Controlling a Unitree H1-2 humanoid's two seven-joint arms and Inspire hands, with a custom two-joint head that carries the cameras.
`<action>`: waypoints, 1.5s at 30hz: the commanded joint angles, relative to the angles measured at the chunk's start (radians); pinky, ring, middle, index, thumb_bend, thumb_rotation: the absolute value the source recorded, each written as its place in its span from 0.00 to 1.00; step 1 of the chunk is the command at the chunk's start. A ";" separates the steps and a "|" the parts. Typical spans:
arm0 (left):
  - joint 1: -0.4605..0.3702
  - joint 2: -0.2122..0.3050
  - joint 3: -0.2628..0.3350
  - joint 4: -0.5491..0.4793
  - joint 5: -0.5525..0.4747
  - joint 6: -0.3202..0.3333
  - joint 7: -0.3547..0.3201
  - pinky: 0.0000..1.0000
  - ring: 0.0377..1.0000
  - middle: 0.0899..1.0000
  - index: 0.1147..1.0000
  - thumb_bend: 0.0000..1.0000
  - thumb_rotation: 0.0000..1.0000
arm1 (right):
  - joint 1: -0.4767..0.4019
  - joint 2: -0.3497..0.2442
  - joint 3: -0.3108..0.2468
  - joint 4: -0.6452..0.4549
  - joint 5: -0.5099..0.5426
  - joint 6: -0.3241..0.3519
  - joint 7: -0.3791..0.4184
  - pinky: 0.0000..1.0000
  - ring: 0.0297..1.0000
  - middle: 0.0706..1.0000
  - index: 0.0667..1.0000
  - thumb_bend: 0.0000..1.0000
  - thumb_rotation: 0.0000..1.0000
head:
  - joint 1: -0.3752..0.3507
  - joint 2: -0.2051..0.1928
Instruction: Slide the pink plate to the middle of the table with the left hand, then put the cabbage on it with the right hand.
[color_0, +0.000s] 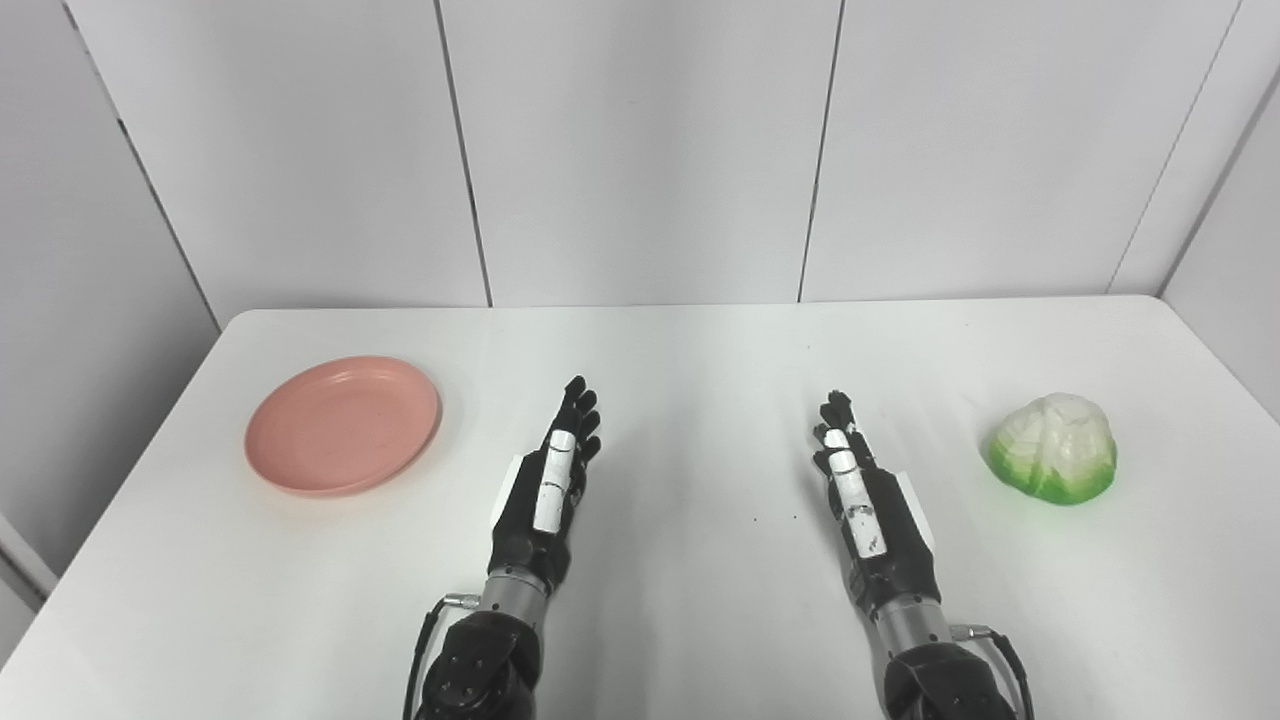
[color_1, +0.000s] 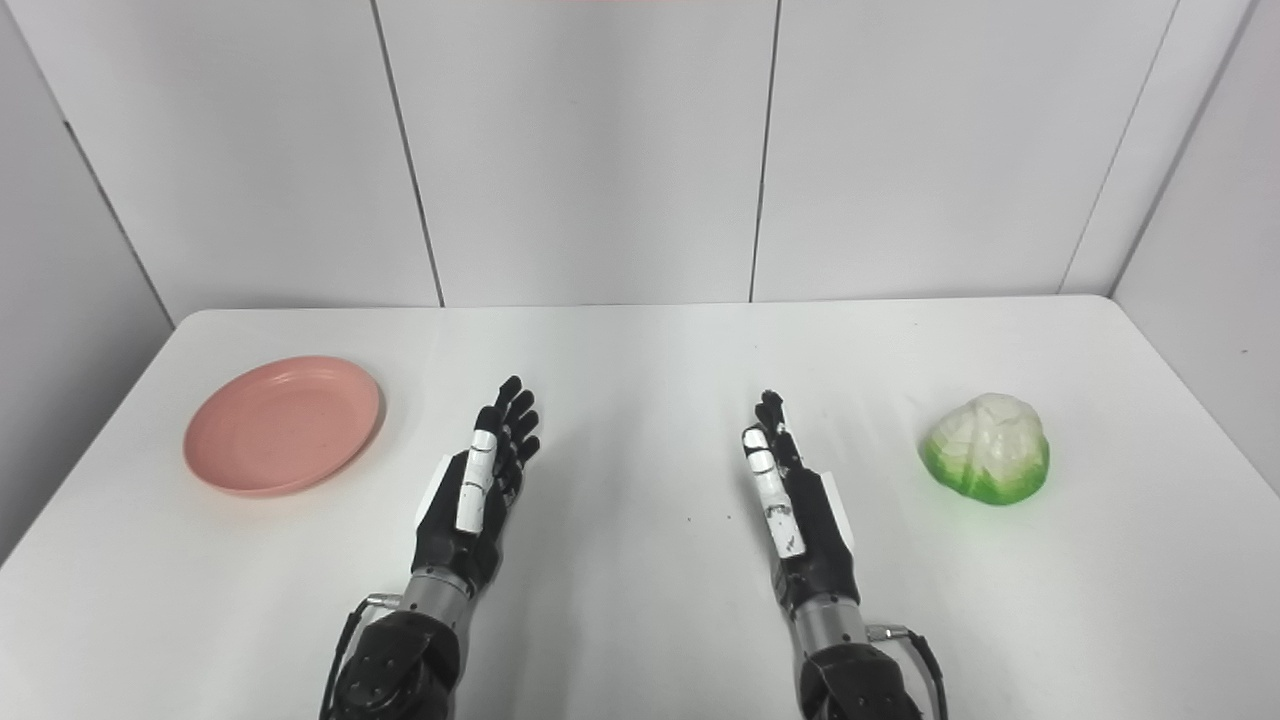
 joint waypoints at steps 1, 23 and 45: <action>0.014 0.004 -0.002 0.014 0.002 -0.019 -0.003 1.00 1.00 1.00 1.00 0.81 1.00 | -0.040 0.007 0.001 -0.022 -0.001 -0.031 0.003 1.00 1.00 1.00 1.00 0.66 0.94 | 0.000 -0.001; -0.059 0.050 0.091 -0.081 -0.042 0.031 0.028 1.00 1.00 1.00 1.00 0.83 1.00 | -0.028 -0.035 -0.035 0.017 0.044 -0.071 0.032 1.00 1.00 1.00 1.00 0.65 0.94 | 0.249 -0.082; -0.259 0.354 0.381 0.128 -0.019 -0.096 0.247 0.79 0.77 0.75 0.74 0.82 1.00 | -0.034 -0.077 -0.079 0.068 0.088 -0.095 0.061 1.00 1.00 1.00 1.00 0.65 0.95 | 0.423 -0.171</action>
